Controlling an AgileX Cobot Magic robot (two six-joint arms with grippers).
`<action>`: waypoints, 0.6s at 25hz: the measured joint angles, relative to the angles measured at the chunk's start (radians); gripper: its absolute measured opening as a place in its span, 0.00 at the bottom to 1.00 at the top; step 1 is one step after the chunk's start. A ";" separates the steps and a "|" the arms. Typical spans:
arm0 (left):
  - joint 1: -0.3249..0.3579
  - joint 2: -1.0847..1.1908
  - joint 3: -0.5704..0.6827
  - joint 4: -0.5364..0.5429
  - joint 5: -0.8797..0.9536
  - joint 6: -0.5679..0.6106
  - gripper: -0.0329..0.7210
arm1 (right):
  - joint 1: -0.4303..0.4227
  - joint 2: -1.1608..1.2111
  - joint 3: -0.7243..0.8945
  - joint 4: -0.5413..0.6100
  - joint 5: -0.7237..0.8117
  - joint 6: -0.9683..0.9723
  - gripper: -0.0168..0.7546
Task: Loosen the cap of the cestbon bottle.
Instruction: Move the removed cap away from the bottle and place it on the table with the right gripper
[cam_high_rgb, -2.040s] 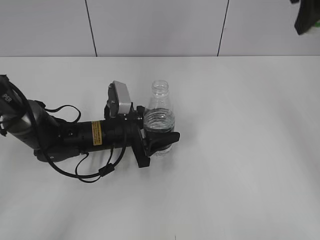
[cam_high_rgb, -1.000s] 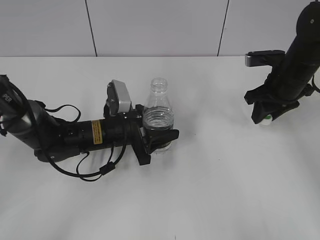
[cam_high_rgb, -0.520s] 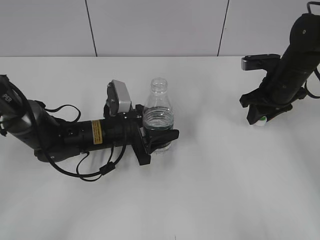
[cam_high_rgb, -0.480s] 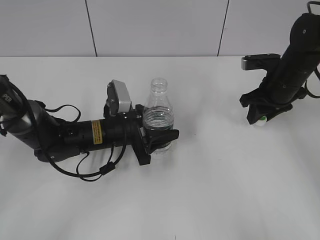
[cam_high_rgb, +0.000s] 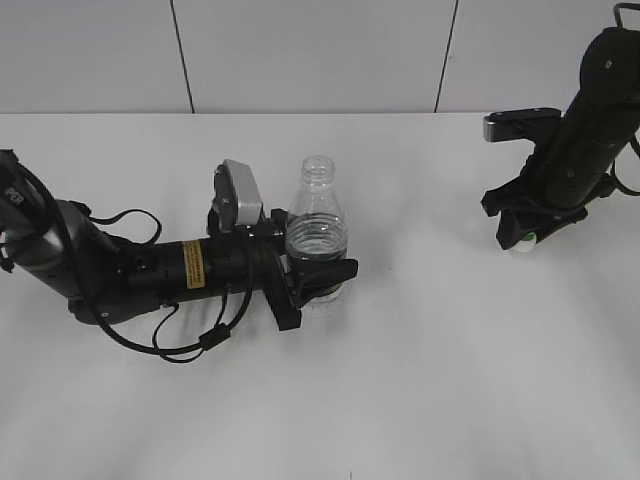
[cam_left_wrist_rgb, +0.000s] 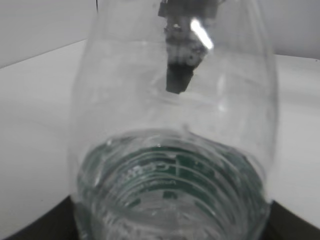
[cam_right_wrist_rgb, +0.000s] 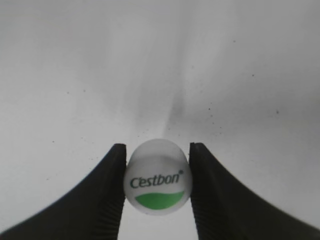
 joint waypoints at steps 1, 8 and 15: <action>0.000 0.000 0.000 0.000 0.000 0.000 0.58 | 0.000 0.000 0.000 -0.002 0.000 0.000 0.40; 0.000 0.000 0.000 0.000 0.000 0.000 0.58 | 0.000 0.000 0.000 -0.005 0.004 0.000 0.46; 0.000 0.000 0.000 0.000 0.000 0.000 0.58 | 0.000 0.000 0.000 -0.016 0.015 0.000 0.47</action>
